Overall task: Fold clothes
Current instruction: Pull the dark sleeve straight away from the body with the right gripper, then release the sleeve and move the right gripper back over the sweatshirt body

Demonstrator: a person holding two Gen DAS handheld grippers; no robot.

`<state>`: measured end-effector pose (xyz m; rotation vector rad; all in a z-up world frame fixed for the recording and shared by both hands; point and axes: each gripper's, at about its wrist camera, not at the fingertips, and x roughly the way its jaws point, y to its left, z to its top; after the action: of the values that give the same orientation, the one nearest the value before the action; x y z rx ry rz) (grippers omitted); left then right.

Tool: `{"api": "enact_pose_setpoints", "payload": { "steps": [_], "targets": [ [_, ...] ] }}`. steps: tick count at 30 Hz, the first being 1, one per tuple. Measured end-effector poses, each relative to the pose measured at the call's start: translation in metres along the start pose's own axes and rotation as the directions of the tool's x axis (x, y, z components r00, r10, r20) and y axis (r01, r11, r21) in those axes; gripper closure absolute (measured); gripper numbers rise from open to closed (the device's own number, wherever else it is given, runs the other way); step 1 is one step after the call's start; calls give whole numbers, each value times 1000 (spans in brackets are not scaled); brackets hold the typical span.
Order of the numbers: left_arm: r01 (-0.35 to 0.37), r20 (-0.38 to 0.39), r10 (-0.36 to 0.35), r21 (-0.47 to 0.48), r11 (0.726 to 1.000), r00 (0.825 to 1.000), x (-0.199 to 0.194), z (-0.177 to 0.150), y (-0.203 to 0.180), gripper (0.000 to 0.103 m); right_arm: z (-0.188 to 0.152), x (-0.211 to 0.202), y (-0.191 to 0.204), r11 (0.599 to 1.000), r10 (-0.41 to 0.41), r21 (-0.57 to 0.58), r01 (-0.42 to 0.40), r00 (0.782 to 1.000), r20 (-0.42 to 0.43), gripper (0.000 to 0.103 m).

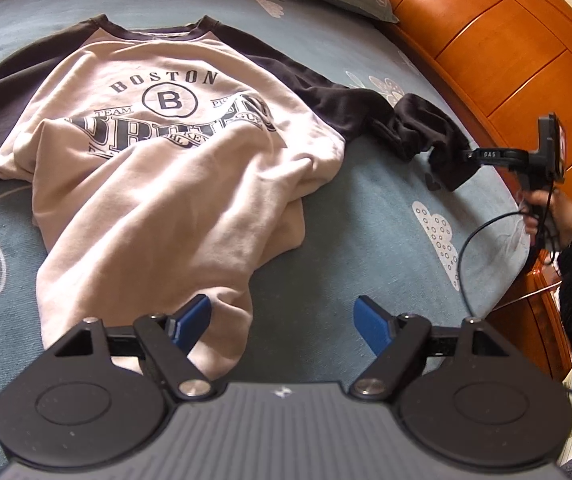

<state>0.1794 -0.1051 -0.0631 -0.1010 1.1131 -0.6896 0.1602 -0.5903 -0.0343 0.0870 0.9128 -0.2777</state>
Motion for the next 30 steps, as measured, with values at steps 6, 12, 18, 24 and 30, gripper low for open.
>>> {"api": "enact_pose_setpoints", "payload": {
  "steps": [6,12,18,24,30],
  "targets": [
    [-10,-2,10,-8,1000,1000,0,2,2,24,28,10,-55,987,-161,-8,161,986,-44,90],
    [-25,-2,25,-15,1000,1000,2,5,6,24,49,22,-90,955,-292,26,295,954,-68,90],
    [-26,-1,26,-17,1000,1000,3,5,6,24,61,37,-104,930,-355,73,361,931,-85,90],
    [-19,9,19,-16,1000,1000,-2,5,6,24,50,56,-93,899,-422,67,433,897,-130,55],
    [-20,32,20,-2,1000,999,-10,2,3,24,51,31,-70,935,-336,96,341,940,-65,50]
  ]
}}
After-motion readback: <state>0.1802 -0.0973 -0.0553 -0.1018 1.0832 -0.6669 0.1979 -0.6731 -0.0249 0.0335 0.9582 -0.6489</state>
